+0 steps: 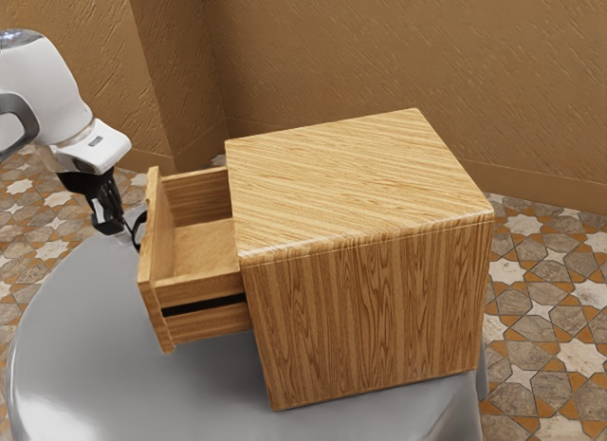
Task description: Push the drawer handle with one arm to close the drawer
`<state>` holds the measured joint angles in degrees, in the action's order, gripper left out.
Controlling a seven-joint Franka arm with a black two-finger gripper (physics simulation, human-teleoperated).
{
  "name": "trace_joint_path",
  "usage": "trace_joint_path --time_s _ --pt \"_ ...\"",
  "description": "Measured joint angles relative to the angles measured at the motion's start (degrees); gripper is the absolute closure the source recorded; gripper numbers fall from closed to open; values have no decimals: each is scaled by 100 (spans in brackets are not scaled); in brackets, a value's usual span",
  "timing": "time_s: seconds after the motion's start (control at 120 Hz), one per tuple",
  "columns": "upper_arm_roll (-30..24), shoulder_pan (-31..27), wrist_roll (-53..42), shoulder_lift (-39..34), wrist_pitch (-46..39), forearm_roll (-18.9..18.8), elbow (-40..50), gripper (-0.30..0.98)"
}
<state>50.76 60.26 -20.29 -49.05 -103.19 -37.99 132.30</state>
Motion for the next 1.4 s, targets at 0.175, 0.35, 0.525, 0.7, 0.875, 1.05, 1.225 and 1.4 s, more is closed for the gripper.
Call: trace_joint_path --time_s 0.175,0.35,0.525,0.7,0.875,1.05,1.225,1.4 --pt "20 3 -3 253 -299 81 -13 70" --pt "25 3 -19 695 -693 266 -88 70" --pt "-50 3 -71 992 -1064 510 -147 70" --pt "-158 7 -108 1122 -1302 670 -158 70" --pt "-162 62 -138 1311 -1555 768 -199 70" --pt "-146 129 -164 1533 -1859 856 -240 70" --pt "-157 155 -192 1745 -2136 984 -279 70" --pt "-161 170 -213 1805 -2310 1051 -281 70"
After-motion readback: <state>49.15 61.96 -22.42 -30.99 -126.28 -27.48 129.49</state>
